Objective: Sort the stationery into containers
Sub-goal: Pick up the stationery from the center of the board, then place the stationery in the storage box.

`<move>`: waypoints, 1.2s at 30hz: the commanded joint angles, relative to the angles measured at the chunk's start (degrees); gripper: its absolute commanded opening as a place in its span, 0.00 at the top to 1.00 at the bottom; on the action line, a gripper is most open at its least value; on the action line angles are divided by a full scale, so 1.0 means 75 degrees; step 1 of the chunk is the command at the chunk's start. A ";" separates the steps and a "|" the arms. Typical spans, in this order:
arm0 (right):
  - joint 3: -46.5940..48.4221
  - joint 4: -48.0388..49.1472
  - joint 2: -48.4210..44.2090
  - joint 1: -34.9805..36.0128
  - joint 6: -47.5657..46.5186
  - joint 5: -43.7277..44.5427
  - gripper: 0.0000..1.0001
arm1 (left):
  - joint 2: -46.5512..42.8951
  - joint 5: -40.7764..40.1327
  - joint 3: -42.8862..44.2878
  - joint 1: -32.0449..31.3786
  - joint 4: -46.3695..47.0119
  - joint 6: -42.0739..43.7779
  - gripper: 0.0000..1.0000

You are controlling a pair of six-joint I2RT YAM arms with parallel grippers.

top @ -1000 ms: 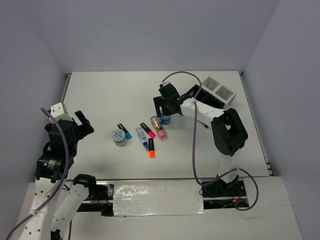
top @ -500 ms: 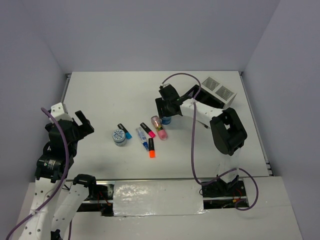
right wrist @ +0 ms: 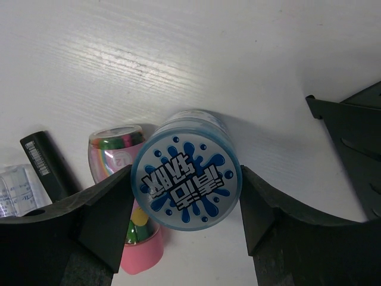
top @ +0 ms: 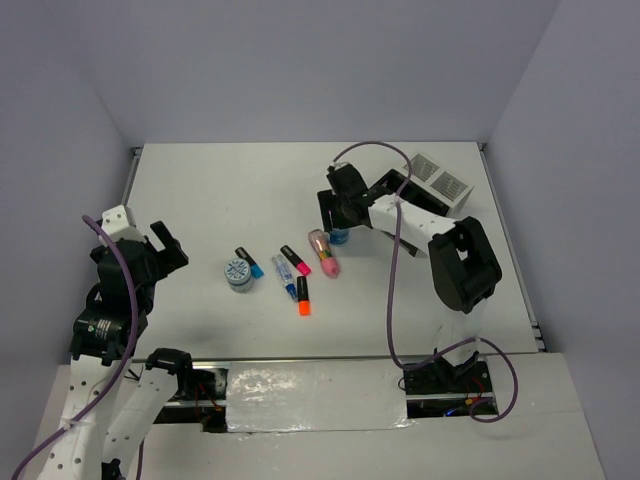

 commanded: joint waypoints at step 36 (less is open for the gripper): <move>0.2545 -0.1120 -0.2717 -0.2857 -0.0823 0.0144 1.00 | -0.0035 0.0133 0.0081 0.0037 0.0387 0.0132 0.01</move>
